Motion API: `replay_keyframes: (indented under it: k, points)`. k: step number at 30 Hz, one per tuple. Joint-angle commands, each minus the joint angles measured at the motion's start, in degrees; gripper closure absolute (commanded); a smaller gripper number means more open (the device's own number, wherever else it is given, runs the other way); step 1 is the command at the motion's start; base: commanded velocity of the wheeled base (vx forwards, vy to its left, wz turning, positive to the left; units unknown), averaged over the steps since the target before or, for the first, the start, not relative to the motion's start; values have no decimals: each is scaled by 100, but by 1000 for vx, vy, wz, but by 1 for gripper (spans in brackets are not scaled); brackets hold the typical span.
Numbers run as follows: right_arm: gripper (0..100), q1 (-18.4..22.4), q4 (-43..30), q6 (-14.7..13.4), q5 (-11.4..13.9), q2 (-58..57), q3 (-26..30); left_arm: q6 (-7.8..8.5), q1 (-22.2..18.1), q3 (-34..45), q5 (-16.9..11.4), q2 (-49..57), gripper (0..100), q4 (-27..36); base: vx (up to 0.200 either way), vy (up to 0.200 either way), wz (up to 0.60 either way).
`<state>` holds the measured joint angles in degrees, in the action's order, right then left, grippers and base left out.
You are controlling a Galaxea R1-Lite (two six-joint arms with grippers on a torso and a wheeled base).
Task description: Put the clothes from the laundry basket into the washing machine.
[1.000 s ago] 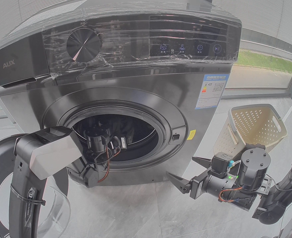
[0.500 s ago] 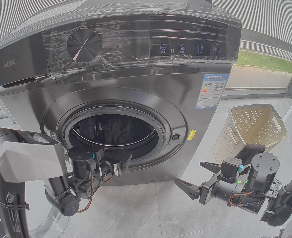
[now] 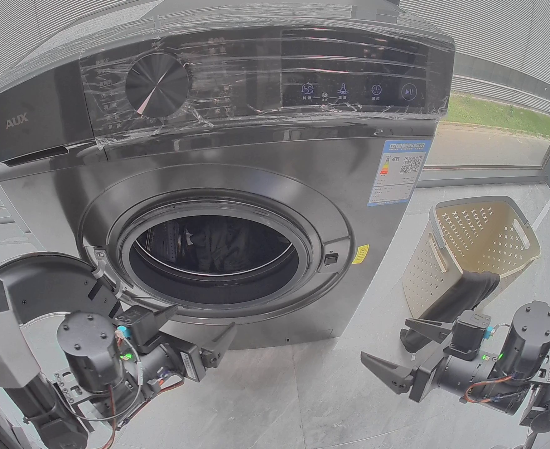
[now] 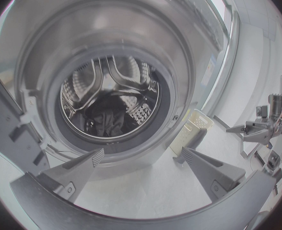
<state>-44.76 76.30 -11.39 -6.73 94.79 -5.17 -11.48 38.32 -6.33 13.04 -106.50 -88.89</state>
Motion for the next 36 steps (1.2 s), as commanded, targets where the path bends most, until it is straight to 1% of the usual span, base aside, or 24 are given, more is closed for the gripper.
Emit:
replay_keyframes:
  k: [1,2,4,6,9,10,11,12,14,16,18,21,22,23,25,27,29,30,33,36]
  points:
    - [0,302,-1,5,-232,-427,253,-47,176,325,295,929,0,-5,0,0,0]
    - [0,389,-10,5,-276,-576,324,-56,159,378,295,1105,0,-5,0,0,0]
    - [0,600,-89,14,-276,-919,438,-65,124,536,286,1404,0,4,0,0,0]
    - [0,803,-115,31,-250,-1147,508,-12,62,624,295,1544,0,4,0,0,0]
    - [0,1005,-230,40,-224,-1455,517,23,1,633,330,1606,0,30,0,0,0]
    - [0,1031,-291,40,-224,-1525,517,59,-17,633,330,1615,0,30,0,0,0]
    - [0,1031,-291,40,-224,-1525,517,59,-17,633,330,1615,0,30,0,0,0]
    - [0,1075,-511,40,-224,-1745,517,173,-105,633,357,1606,0,48,0,0,0]
    - [0,1075,-678,40,-224,-1912,517,243,-149,633,427,1597,0,48,0,0,0]
    - [0,1075,-836,40,-224,-2079,517,252,-158,633,576,1606,0,109,-100,0,0]
    - [0,1075,-977,40,-224,-2246,517,269,-166,633,647,1632,0,171,-200,0,0]
    - [0,1084,-1144,22,-224,-2431,517,269,-175,633,691,1720,0,267,-200,0,0]
    - [0,1084,-1144,22,-224,-2431,517,269,-175,633,691,1720,0,267,0,0,0]
    - [0,1075,-1293,22,-224,-2580,517,296,-184,633,673,1966,0,487,0,0,0]
    - [0,1075,-1372,22,-224,-2642,517,331,-175,633,664,2142,0,663,0,0,0]
    - [0,1075,-1522,22,-224,-2747,517,384,-175,633,647,2564,0,1093,0,0,0]
    - [0,1075,-1592,14,-215,-2817,517,489,-166,633,638,2968,0,1551,0,0,0]
    - [0,1075,-1601,14,-224,-2826,517,533,-166,633,647,3065,0,1682,0,0,0]
    - [0,1075,-1618,14,-224,-2826,517,683,-237,633,673,3443,0,2175,0,-200,0]
    - [0,1084,-1618,14,-224,-2826,517,718,-377,633,603,3777,0,2552,0,-200,0]
